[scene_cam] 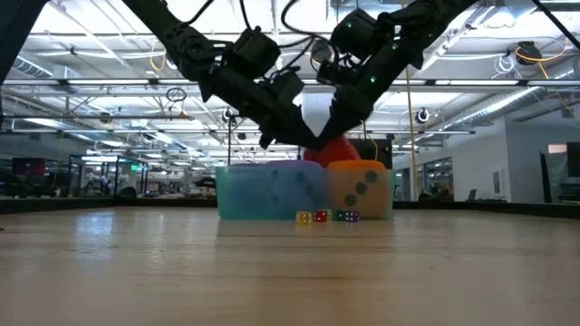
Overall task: Pick & Place Dice
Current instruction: Put the large red dice into the basket, then adjust the basket
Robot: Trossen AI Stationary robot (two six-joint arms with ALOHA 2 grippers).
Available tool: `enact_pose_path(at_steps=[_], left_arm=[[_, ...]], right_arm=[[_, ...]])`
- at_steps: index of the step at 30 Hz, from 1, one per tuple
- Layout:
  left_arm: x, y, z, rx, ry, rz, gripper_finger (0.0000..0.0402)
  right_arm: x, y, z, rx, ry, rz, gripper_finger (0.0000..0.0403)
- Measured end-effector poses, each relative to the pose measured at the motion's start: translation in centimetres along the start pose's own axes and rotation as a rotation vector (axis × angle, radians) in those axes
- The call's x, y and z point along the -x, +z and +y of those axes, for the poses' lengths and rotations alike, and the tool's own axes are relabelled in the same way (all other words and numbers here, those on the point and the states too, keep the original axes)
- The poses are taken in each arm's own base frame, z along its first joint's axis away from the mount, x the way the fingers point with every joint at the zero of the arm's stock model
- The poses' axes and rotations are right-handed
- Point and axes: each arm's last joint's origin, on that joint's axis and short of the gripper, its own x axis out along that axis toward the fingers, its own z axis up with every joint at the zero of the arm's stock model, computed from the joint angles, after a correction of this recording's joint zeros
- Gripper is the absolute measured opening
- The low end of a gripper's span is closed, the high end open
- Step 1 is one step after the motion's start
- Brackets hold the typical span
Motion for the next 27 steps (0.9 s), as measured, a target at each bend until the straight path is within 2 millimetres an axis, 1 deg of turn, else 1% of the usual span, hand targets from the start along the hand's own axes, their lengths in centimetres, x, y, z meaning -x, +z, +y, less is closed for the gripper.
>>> enact_pose_path(at_steps=[4, 12, 18, 22, 27], left_arm=[[0.0, 0.0, 0.2, 0.0, 0.021, 0.003, 0.0002], [0.2, 0.2, 0.1, -0.008, 0.022, -0.008, 0.0001], [0.9, 0.6, -0.9, -0.037, 0.007, -0.023, 0.0001], [2.5, 1.4, -1.6, -0.067, 0.028, -0.047, 0.0001], [6.0, 2.3, -2.0, -0.084, 0.066, -0.12, 0.0001]], right_arm=[[0.1, 0.4, 0.1, 0.005, 0.027, -0.042, 0.04], [0.0, 0.6, 0.3, -0.023, 0.049, -0.059, 0.04], [0.4, 0.8, 0.3, -0.068, 0.07, -0.081, 0.04], [0.9, 0.9, 0.3, -0.077, 0.069, -0.085, 0.04], [1.8, 1.3, 0.2, -0.082, 0.061, -0.117, 0.04]])
